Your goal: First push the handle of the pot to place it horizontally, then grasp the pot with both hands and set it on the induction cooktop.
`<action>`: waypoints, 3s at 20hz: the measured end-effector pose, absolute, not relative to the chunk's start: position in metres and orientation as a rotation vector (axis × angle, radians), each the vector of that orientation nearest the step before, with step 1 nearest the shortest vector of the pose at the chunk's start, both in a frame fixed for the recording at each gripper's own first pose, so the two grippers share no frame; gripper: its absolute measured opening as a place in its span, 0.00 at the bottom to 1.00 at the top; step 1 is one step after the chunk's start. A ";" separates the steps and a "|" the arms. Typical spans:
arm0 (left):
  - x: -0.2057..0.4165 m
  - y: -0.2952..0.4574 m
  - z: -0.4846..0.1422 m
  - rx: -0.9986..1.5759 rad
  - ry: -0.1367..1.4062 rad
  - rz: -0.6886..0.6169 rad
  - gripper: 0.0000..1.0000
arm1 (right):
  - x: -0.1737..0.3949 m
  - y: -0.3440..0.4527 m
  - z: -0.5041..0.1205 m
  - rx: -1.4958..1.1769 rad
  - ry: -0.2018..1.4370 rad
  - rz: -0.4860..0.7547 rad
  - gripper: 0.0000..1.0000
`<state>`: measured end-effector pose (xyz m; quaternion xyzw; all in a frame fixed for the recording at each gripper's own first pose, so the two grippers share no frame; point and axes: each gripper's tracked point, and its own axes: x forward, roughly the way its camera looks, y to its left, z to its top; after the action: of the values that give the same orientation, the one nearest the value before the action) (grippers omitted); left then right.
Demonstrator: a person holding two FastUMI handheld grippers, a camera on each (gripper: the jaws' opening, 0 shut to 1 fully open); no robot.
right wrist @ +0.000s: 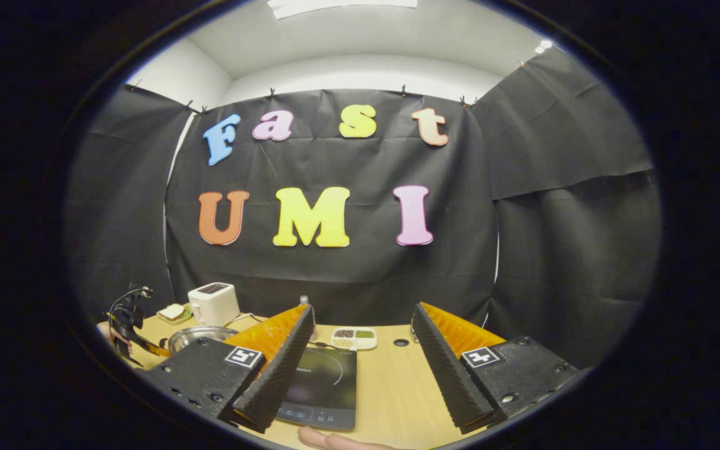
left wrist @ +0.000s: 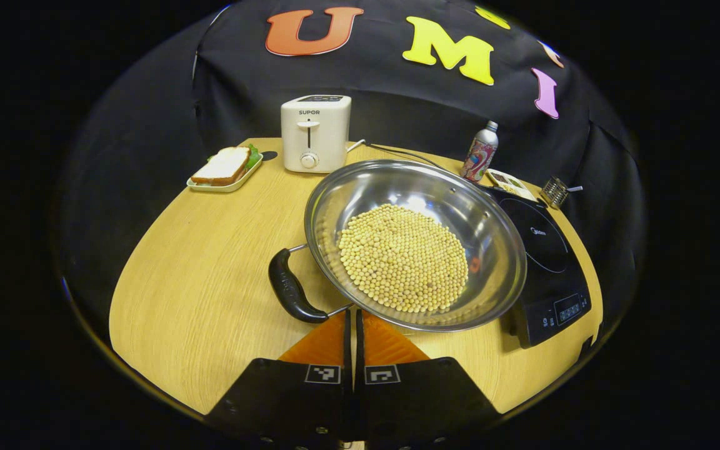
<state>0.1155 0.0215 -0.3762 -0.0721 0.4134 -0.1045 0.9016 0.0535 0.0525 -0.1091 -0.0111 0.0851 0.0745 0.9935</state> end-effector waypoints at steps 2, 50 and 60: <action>0.123 0.027 -0.377 -0.141 0.860 -0.214 0.00 | 0.061 0.054 -0.111 -0.028 0.176 0.144 0.99; 0.225 0.069 -0.319 -0.119 0.491 -0.114 0.96 | 0.142 0.243 -0.306 0.051 0.564 0.225 0.99; 0.244 0.059 -0.355 -0.117 0.580 -0.162 0.96 | 0.158 0.307 -0.411 0.014 0.797 0.270 1.00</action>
<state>0.2436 0.0590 -0.3550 -0.0578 0.2853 -0.0799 0.9533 0.1580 0.3072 -0.4109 0.0067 0.3867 0.1310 0.9128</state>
